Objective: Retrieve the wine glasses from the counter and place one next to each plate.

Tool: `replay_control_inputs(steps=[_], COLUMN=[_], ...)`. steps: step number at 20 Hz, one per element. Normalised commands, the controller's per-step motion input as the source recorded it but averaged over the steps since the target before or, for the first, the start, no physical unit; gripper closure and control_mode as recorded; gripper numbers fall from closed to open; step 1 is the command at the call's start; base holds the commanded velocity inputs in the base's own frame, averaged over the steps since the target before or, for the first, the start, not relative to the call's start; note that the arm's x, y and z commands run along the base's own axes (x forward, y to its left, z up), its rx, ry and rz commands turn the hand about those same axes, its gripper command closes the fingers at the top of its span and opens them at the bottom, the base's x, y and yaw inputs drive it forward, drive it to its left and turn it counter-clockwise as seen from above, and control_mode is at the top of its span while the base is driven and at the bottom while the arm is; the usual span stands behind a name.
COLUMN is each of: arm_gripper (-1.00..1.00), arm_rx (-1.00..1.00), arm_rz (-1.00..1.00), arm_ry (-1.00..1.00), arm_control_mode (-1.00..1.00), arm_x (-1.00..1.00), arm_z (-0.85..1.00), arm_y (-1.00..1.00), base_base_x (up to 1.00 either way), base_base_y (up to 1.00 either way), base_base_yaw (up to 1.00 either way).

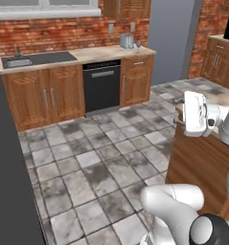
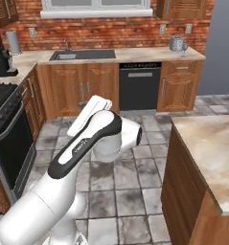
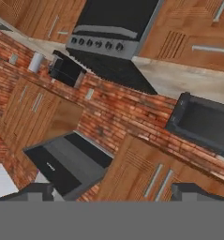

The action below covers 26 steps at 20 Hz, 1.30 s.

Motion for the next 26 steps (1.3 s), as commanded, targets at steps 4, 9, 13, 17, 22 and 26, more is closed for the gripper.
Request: replay_control_inputs(steps=[4, 9, 13, 17, 22, 26], arm_gripper=[-1.0, -1.0, -1.0, -1.0, -1.0, -1.0], arm_rx=[0.0, 0.0, 0.0, 0.0, 0.0, 0.0], arm_rz=[0.0, 0.0, 0.0, 0.0, 0.0, 0.0], arm_ry=[0.0, 0.0, 0.0, 0.0, 0.0, 0.0], arm_control_mode=[1.0, 1.0, 1.0, 1.0, 1.0, 1.0], arm_x=[0.0, 0.0, 0.0, 0.0, 0.0, 0.0], arm_z=[0.0, 0.0, 0.0, 0.0, 0.0, 0.0], arm_y=[0.0, 0.0, 0.0, 0.0, 0.0, 0.0], base_base_x=[1.0, 1.0, 1.0, 1.0, 1.0, 1.0], base_base_y=[0.36, 0.45, 0.45, 0.39, 0.17, -0.01], base_base_yaw=[-0.31, -0.27, -0.17, -0.17, -0.15, -0.11])
